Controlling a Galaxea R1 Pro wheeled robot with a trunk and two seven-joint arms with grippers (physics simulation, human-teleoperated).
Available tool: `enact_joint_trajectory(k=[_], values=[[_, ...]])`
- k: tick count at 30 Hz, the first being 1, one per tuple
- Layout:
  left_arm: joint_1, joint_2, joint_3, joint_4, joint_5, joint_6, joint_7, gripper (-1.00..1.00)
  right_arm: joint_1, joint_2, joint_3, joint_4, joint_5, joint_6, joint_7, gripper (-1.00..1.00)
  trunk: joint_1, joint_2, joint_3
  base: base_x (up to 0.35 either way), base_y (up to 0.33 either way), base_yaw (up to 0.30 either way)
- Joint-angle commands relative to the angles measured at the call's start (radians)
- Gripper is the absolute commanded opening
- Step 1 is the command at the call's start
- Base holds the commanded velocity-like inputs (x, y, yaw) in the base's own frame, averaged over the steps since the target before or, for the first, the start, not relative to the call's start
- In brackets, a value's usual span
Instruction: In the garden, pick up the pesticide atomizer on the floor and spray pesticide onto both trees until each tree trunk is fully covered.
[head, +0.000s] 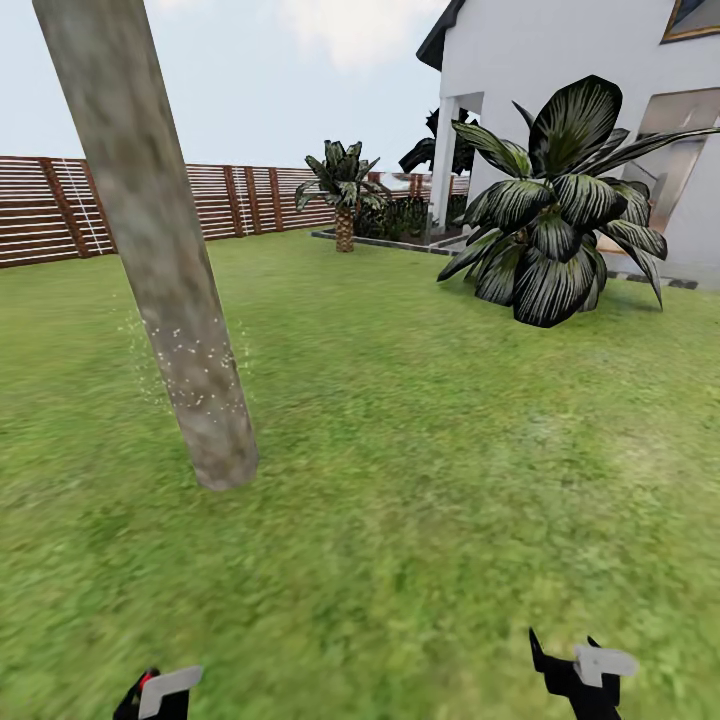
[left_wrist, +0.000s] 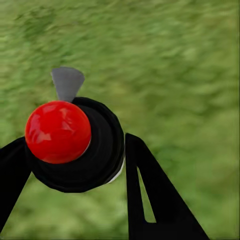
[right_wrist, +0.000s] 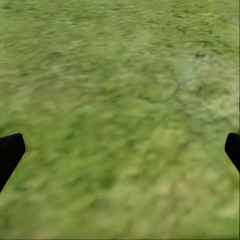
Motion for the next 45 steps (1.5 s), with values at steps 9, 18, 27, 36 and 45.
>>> enact_joint_trajectory(k=[9, 18, 27, 36, 45], values=[[0.003, 0.000, -0.002, 0.012, -0.001, -0.001, -0.009, -1.00, 0.001, 0.010, -0.003, 0.033, -0.001, 0.000, 0.000, 1.00, 0.000, 0.000, 0.000, 0.000, 0.000, 0.150], [0.005, 0.000, -0.001, 0.020, 0.000, -0.003, -0.007, -1.00, 0.001, 0.010, -0.006, 0.036, -0.001, 0.000, -0.001, 1.00, 0.000, 0.000, 0.000, -0.252, -0.001, 0.117], [0.005, -0.001, -0.002, 0.020, -0.002, -0.003, 0.003, -1.00, 0.001, 0.010, -0.006, 0.037, -0.001, 0.000, -0.001, 1.00, 0.000, 0.000, 0.000, -0.270, -0.182, 0.277], [0.005, 0.000, -0.002, 0.020, -0.002, -0.004, 0.004, -1.00, 0.001, 0.010, -0.006, 0.037, -0.001, 0.000, -0.001, 1.00, 0.000, 0.000, 0.000, -0.082, -0.260, 0.279], [0.005, 0.000, 0.000, 0.018, -0.002, -0.006, 0.005, -1.00, 0.001, 0.010, -0.006, 0.037, -0.001, 0.000, -0.001, 1.00, 0.000, 0.000, 0.000, -0.031, -0.268, 0.279]])
